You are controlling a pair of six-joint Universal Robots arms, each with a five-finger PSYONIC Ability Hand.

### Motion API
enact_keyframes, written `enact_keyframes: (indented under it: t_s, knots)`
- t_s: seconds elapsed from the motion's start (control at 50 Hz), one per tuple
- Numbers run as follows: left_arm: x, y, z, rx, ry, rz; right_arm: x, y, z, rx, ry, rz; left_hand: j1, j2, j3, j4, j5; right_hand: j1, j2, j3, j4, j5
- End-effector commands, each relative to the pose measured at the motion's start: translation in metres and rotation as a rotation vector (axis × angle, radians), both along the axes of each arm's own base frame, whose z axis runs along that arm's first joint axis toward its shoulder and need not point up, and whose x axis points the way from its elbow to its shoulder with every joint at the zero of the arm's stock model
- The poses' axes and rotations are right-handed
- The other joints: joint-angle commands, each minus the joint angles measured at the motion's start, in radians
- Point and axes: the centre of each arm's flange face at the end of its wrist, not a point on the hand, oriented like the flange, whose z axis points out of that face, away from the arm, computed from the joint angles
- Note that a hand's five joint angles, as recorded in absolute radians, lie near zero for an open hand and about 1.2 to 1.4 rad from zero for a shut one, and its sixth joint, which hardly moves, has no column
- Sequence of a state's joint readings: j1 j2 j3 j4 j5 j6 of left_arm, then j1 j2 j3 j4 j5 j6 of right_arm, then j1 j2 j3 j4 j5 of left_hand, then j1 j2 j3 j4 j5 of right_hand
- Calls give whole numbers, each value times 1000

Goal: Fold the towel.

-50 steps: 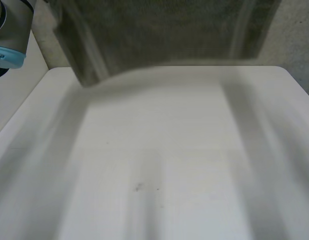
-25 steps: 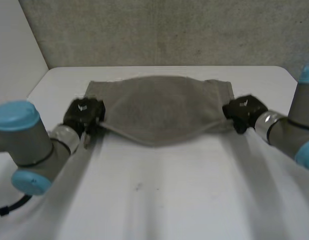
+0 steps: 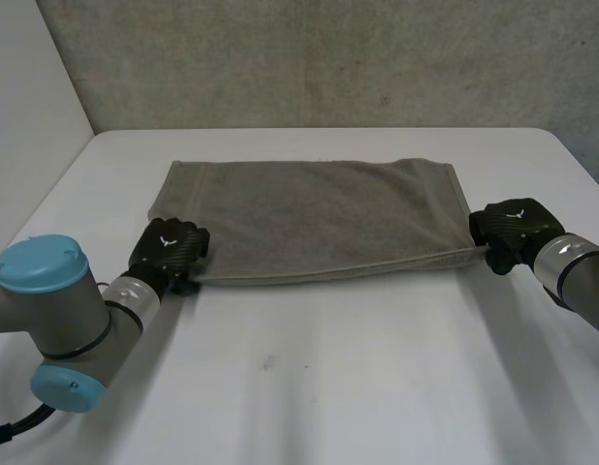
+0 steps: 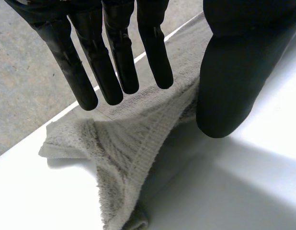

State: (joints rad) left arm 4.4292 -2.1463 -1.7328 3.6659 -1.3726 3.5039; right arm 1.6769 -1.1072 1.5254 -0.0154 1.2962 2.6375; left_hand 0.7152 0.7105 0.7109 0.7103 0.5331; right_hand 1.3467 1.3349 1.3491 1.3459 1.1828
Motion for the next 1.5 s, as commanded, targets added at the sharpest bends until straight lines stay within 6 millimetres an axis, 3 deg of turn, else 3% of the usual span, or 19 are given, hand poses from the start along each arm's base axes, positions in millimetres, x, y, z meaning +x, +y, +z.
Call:
enact_keyframes:
  t_s: [0.02,0.22,0.54,0.66,0.7,0.74,0.82,0.88,0.92,0.96,1.02,1.1,1.12,1.16,1.2,1.3,1.38,1.42,1.5]
  knots:
    - [9,-8,1,-10,3,32,0,-2,1,-12,-1,0,-52,-47,-48,-47,-45,50,61,47,50,39]
    - [26,-19,11,-23,-3,79,0,-2,0,-10,-2,-1,-243,-238,-239,-238,-236,50,61,47,50,39]
    - [32,-21,6,-9,-65,83,0,-1,-2,-4,-1,0,-170,-165,-166,-165,-162,50,61,47,50,39]
    - [32,-22,5,-13,-62,83,0,0,-3,2,-1,-1,203,208,207,208,210,50,61,47,50,39]
    - [32,-23,5,-16,-62,84,0,0,-4,3,-1,-1,518,523,522,523,526,50,61,47,50,39]
    - [32,-23,6,-17,-61,85,0,0,-3,2,-1,-1,679,684,684,684,687,50,61,47,50,39]
    - [36,-26,12,-30,-59,96,0,1,1,-8,0,-2,681,686,685,686,689,50,61,47,50,39]
    - [45,-27,31,-69,-52,123,0,2,6,-20,0,-1,681,686,685,686,689,50,61,47,50,39]
    - [47,-25,45,-98,-48,129,0,6,23,-60,11,0,681,686,685,686,689,50,61,47,50,39]
    - [50,-10,63,-123,-44,131,-1,11,31,-65,17,5,681,686,685,686,689,50,61,47,50,39]
    - [50,-1,72,-134,-43,128,-5,26,44,-37,67,27,681,686,685,686,689,50,61,47,50,39]
    - [52,44,94,-132,-111,56,-24,36,50,12,174,23,681,686,685,686,689,50,61,47,50,39]
    - [52,45,94,-132,-111,55,-31,44,50,43,238,38,681,686,685,686,689,50,61,47,50,39]
    - [54,73,97,-114,-200,-18,-39,52,52,69,301,57,681,686,685,686,689,50,61,47,50,39]
    - [57,84,98,-105,-246,-44,-43,71,62,100,394,119,681,686,685,686,689,50,61,47,50,39]
    - [60,104,102,-103,-334,-104,-40,78,82,73,369,161,681,686,685,686,689,50,61,47,50,39]
    - [60,95,107,-148,-327,-103,-38,69,90,37,322,168,681,686,685,686,689,50,61,47,50,39]
    - [60,69,100,-168,-305,-83,-36,62,87,48,297,175,681,686,685,686,689,50,61,47,50,39]
    - [53,43,84,-148,-280,-94,-33,21,65,47,287,170,681,686,685,686,689,50,61,47,50,39]
